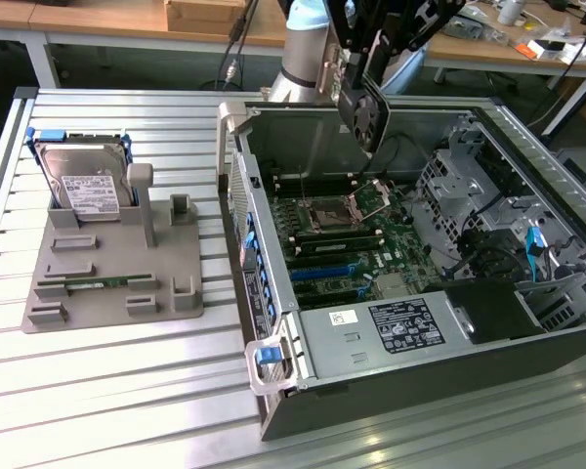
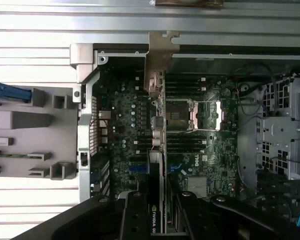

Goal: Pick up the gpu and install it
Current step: 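Pick up the gpu and move the gpu toward the slot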

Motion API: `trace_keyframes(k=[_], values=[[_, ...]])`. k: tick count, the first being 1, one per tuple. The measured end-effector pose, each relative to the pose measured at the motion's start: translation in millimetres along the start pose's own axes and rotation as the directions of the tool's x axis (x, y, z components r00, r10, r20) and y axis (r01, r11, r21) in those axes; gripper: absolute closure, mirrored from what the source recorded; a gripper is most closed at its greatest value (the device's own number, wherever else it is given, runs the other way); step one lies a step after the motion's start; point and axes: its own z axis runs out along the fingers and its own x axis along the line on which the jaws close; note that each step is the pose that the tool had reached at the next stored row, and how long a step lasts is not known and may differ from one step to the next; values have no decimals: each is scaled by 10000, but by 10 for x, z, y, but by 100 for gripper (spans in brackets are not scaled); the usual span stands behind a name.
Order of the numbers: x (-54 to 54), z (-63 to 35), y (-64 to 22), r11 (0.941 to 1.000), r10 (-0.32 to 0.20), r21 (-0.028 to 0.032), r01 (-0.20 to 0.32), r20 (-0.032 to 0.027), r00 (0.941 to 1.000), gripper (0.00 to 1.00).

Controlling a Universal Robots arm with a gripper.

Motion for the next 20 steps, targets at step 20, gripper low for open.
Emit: trace_keyframes(k=[20], values=[[-770, 37, -27, 10000, 0, 0, 0, -1, 10000, 73]])
